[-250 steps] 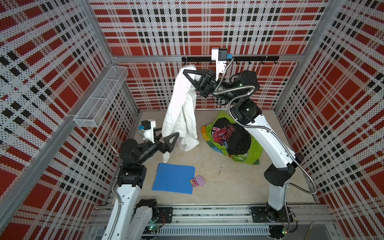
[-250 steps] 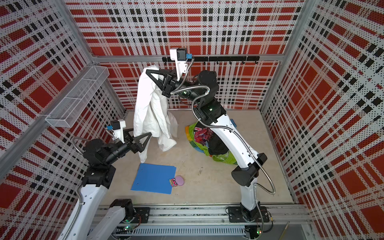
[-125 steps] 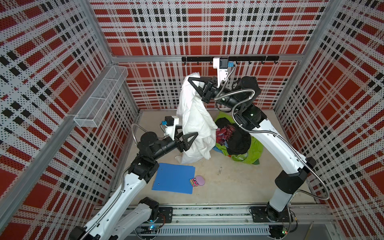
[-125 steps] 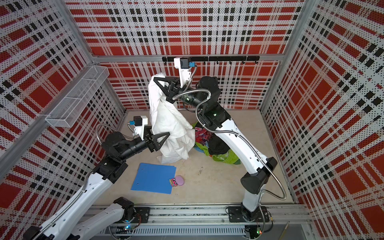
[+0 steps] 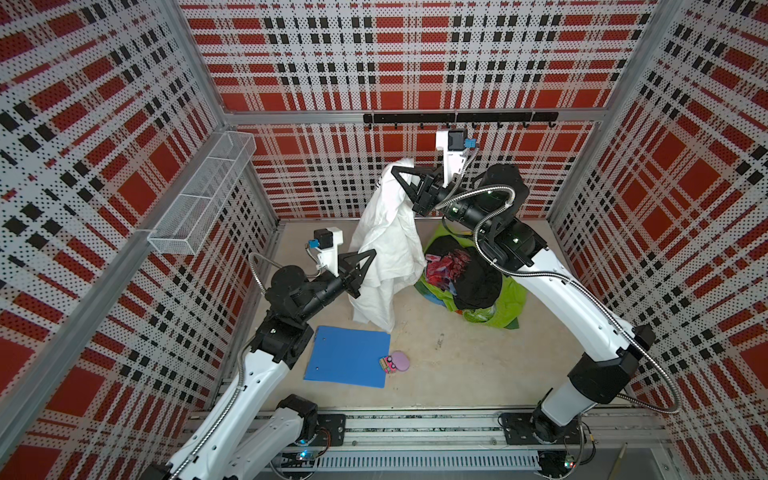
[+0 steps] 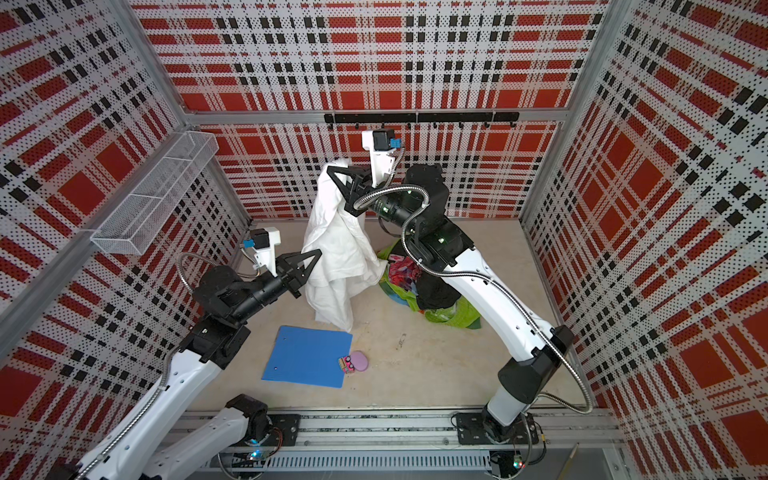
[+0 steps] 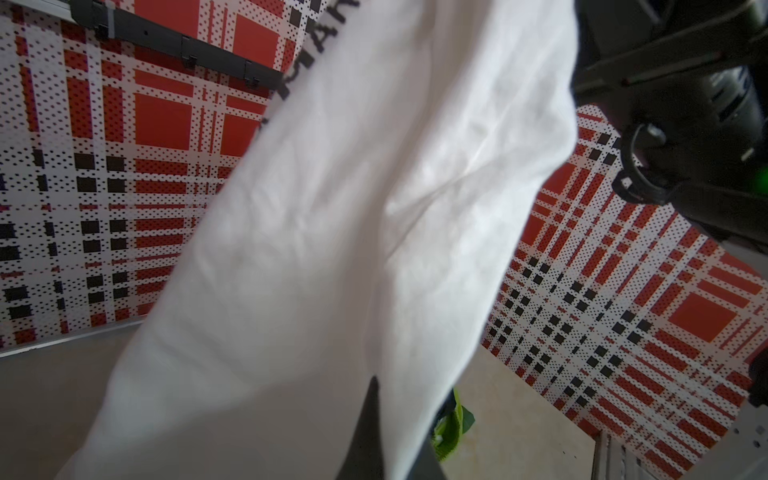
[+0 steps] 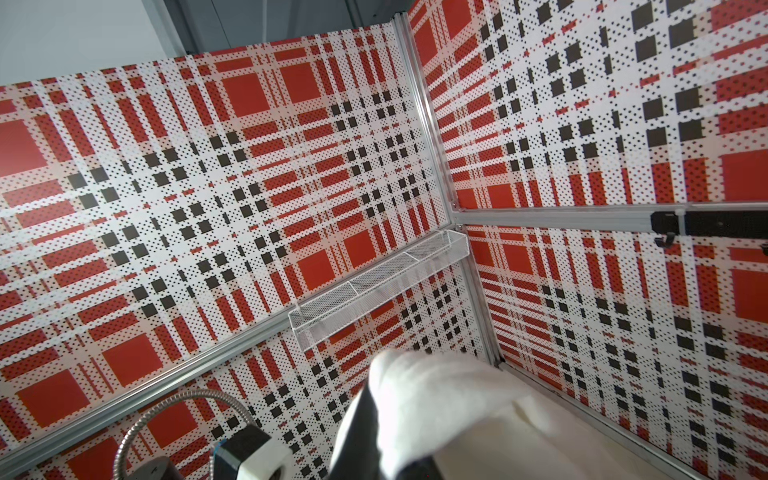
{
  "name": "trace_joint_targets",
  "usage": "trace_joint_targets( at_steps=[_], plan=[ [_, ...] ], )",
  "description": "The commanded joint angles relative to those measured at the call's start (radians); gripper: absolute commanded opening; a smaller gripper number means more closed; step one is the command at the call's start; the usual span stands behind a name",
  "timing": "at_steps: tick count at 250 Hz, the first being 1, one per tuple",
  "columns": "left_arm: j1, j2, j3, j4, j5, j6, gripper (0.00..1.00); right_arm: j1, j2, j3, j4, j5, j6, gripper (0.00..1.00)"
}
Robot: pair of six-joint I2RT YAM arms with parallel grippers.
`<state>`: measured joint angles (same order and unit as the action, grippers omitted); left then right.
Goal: Pick out a specific cloth from the pile
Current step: 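Grasp the hanging white T-shirt with the left gripper below the right gripper, then carry the T-shirt off with the left gripper while the right gripper withdraws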
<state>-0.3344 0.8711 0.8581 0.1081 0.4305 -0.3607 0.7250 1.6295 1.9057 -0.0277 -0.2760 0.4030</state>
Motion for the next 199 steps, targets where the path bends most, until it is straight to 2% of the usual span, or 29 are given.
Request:
trace_joint_targets(
  at_steps=[1, 51, 86, 154, 180, 199],
  plan=[
    [0.062, 0.007, 0.078, 0.002, 0.029, -0.050, 0.00, -0.010, -0.059, -0.048, 0.025, 0.063, -0.026, 0.00],
    [0.186, 0.050, 0.217, -0.061, 0.096, -0.053, 0.00, -0.010, -0.038, -0.132, 0.011, 0.034, -0.009, 0.02],
    [0.219, 0.099, 0.333, -0.113, 0.096, -0.034, 0.00, -0.009, -0.009, -0.187, 0.018, 0.029, 0.013, 0.16],
    [0.246, 0.219, 0.502, -0.123, 0.075, -0.055, 0.00, -0.014, -0.067, -0.342, 0.028, 0.083, 0.015, 0.67],
    [0.277, 0.259, 0.578, -0.115, 0.062, -0.075, 0.00, -0.021, -0.123, -0.409, 0.016, 0.110, 0.005, 0.91],
    [0.318, 0.284, 0.632, -0.089, 0.064, -0.114, 0.00, -0.024, -0.169, -0.465, 0.008, 0.131, -0.004, 0.99]
  ],
)
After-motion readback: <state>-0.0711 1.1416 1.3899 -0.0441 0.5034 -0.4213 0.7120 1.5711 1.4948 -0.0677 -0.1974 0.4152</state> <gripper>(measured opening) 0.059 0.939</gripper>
